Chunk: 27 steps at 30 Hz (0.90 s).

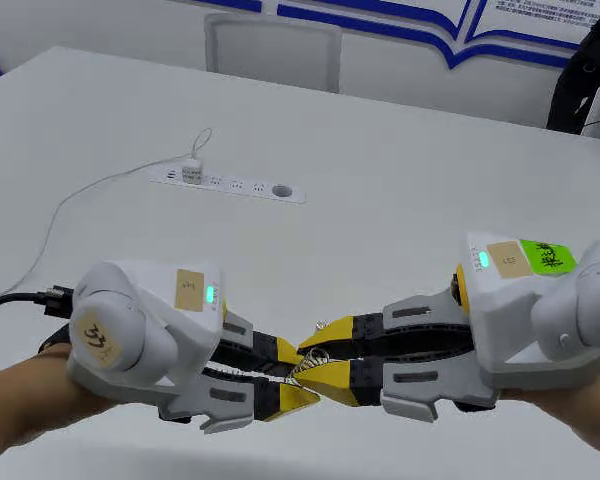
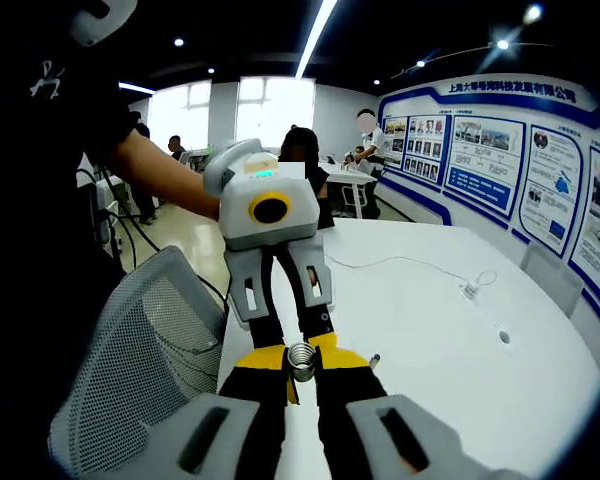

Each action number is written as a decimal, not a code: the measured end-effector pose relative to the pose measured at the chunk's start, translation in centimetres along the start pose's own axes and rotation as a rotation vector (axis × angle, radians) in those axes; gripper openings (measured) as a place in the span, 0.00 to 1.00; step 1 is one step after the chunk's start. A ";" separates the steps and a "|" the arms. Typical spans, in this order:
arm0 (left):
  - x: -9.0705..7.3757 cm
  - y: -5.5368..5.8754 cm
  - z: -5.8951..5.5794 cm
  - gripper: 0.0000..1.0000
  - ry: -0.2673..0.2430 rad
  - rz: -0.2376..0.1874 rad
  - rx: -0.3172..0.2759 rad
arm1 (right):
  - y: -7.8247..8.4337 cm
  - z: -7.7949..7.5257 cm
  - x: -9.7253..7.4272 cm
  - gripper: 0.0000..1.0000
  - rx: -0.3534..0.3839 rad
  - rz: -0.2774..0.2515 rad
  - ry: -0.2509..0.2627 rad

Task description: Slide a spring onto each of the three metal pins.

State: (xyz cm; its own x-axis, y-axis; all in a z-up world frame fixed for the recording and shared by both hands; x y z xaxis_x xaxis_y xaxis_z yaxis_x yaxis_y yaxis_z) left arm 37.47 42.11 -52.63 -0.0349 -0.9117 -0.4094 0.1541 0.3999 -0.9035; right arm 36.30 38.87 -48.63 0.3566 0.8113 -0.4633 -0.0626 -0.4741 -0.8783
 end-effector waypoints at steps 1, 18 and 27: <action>0.0 0.0 0.0 0.10 -0.004 -0.001 -0.002 | 0.0 0.0 0.0 0.10 0.000 0.000 0.003; -0.3 0.5 1.0 0.12 -0.077 -0.002 -0.055 | -0.5 -0.9 0.0 0.10 0.021 -0.025 0.051; -1.3 1.3 2.2 0.32 -0.180 -0.008 -0.097 | 0.3 -2.4 -0.9 0.10 0.034 -0.003 0.118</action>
State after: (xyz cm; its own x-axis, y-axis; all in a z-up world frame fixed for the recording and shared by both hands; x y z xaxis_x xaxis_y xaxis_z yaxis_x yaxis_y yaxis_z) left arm 39.86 43.63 -53.00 0.1423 -0.9135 -0.3812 0.0581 0.3921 -0.9181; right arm 38.20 37.15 -48.21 0.4637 0.7660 -0.4452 -0.0925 -0.4579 -0.8842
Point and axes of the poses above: the centre of the closed fingertips' face, and the gripper's own axes: x roughly forward along the fingers, z roughly to its left, y roughly out of its underside, the point moved 4 cm from there along -x, roughly backward along the fingers, and after that the axes turned 3 degrees about y, right-handed, at the moved point
